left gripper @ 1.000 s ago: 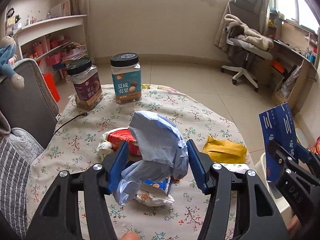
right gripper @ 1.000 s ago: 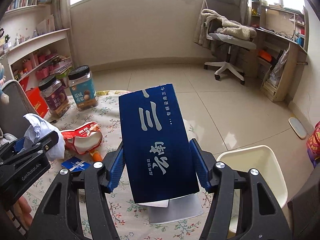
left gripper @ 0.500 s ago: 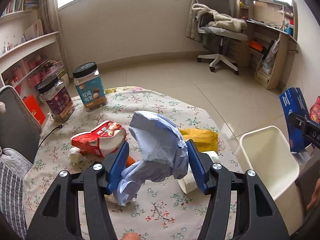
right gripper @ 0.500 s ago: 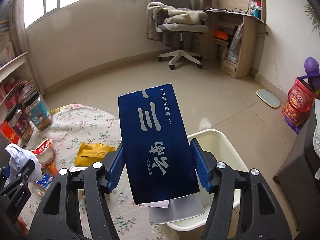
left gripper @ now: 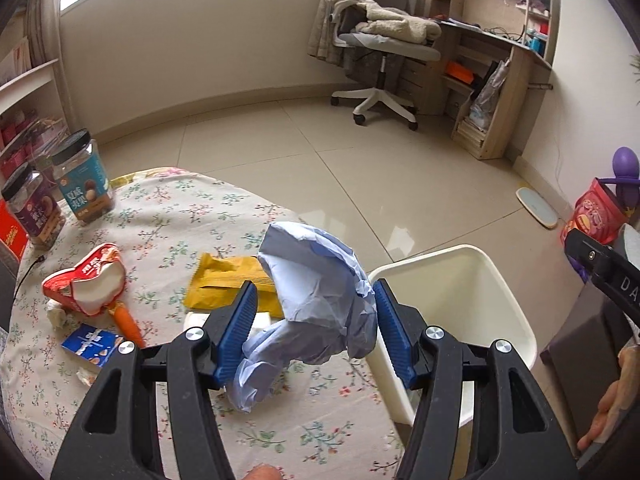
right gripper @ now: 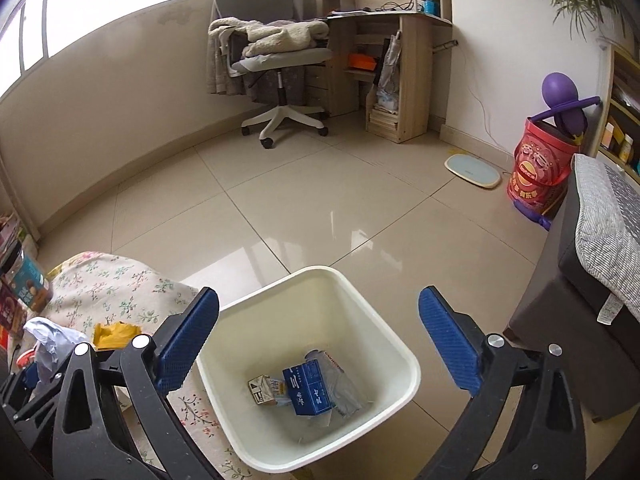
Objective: Collect trash
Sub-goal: 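Drop the tissue box and crumpled paper into the white bin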
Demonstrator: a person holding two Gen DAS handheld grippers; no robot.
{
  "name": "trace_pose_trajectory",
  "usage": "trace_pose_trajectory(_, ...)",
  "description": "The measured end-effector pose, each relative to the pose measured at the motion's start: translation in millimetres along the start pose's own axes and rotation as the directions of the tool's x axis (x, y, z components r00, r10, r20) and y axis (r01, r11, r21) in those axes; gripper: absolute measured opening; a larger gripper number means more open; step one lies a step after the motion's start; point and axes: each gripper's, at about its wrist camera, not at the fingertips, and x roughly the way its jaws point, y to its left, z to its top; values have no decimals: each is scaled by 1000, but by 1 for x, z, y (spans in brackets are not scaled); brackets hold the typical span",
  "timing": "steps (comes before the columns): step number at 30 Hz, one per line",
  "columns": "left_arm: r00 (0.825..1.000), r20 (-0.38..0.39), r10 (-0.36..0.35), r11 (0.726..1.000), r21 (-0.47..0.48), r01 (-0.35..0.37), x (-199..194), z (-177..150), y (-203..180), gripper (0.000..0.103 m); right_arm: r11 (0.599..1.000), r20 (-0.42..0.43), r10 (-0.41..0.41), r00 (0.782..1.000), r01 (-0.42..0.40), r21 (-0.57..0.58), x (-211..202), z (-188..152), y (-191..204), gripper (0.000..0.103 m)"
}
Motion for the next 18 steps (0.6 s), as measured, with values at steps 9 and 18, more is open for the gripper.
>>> trace_pose_trajectory(9, 990, -57, -128, 991, 18, 130, 21, 8, -58, 69, 995, 22, -36, 999, 34, 90, -2, 9, -39, 96)
trace_pose_trajectory(18, 998, -6, -67, 995, 73, 67, 7, 17, -59, 85, 996, 46, -40, 998, 36, 85, -7, 6, -31, 96)
